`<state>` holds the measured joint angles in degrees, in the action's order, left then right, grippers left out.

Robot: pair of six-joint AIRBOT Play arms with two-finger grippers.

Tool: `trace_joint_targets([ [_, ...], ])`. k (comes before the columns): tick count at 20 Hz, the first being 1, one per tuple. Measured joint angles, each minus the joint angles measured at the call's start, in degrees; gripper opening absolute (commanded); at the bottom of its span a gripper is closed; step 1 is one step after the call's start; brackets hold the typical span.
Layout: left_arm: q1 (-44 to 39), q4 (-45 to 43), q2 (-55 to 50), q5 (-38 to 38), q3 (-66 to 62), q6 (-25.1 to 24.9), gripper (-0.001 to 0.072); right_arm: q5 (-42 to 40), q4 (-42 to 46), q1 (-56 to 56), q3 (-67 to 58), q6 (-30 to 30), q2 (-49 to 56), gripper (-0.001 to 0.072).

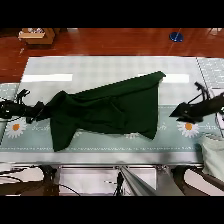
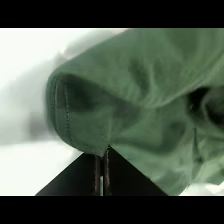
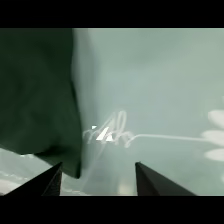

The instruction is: Fold the shirts.

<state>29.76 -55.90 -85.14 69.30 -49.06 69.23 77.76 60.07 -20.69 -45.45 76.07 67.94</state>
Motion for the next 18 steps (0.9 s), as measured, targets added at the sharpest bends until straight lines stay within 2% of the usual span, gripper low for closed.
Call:
trace_joint_targets([
  [7,0.0,2.21,0.7,3.02,-0.11,-2.05,0.0042,-6.71,-8.26,-0.11,16.83,-0.24,-3.89,0.0535],
  [12,0.0,3.93,0.74,3.72,-0.11,-3.61,0.0042,-11.3,-14.47,0.33,21.86,-0.17,-4.26,0.0534],
  [15,0.0,4.72,0.74,3.76,-0.11,-4.46,0.0042,-14.27,-16.63,5.79,22.73,1.2,-3.98,0.0526],
  [16,-0.02,4.92,0.74,3.82,-0.11,-4.72,0.0042,-15.69,-17.09,8.55,22.95,2.12,-3.76,0.0457],
  [17,0.0,5.05,0.74,3.98,-0.11,-4.85,0.0042,-17.88,-17.75,11.56,23.04,3.43,-3.34,0.0321],
  [18,0.0,5.14,0.74,4.02,-0.11,-5.03,0.0042,-19.89,-17.68,14.1,23.12,4.48,-2.93,0.0139],
])
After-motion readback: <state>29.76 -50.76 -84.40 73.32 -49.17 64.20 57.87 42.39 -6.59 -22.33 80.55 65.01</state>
